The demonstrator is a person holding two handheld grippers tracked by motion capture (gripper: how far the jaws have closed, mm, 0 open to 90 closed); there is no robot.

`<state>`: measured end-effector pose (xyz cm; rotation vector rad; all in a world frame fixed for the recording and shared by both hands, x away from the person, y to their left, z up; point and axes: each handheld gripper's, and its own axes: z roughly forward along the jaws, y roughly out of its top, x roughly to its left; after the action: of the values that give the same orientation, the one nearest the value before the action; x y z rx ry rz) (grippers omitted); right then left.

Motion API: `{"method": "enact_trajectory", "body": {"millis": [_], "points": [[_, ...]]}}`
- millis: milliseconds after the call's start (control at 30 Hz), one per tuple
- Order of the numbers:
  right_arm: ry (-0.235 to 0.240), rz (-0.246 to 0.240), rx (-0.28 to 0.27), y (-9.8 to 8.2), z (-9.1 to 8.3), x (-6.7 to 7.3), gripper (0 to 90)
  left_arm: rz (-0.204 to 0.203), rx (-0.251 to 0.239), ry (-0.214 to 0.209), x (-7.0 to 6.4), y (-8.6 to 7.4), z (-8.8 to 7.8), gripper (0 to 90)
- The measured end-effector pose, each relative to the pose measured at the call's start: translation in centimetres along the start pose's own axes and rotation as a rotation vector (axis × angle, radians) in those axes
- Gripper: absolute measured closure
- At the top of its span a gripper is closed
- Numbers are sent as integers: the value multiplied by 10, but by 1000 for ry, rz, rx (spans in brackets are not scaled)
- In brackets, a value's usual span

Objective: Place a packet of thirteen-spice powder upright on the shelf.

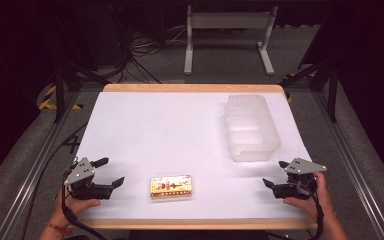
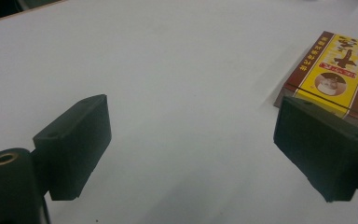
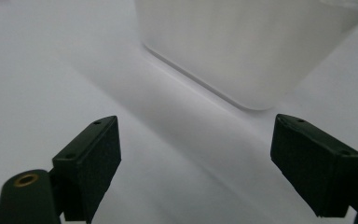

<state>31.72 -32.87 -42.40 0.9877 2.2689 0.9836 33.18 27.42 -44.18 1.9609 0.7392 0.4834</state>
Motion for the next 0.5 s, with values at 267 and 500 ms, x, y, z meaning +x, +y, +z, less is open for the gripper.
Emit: {"method": "enact_trajectory", "body": {"millis": [267, 500], "points": [[70, -61, 13, 12, 6, 18, 205, 1, 12, -4, -5, -3, -1, 125], [166, -159, 51, 33, 22, 44, 232, -5, 10, 13, -9, -7, -12, 125]]}}
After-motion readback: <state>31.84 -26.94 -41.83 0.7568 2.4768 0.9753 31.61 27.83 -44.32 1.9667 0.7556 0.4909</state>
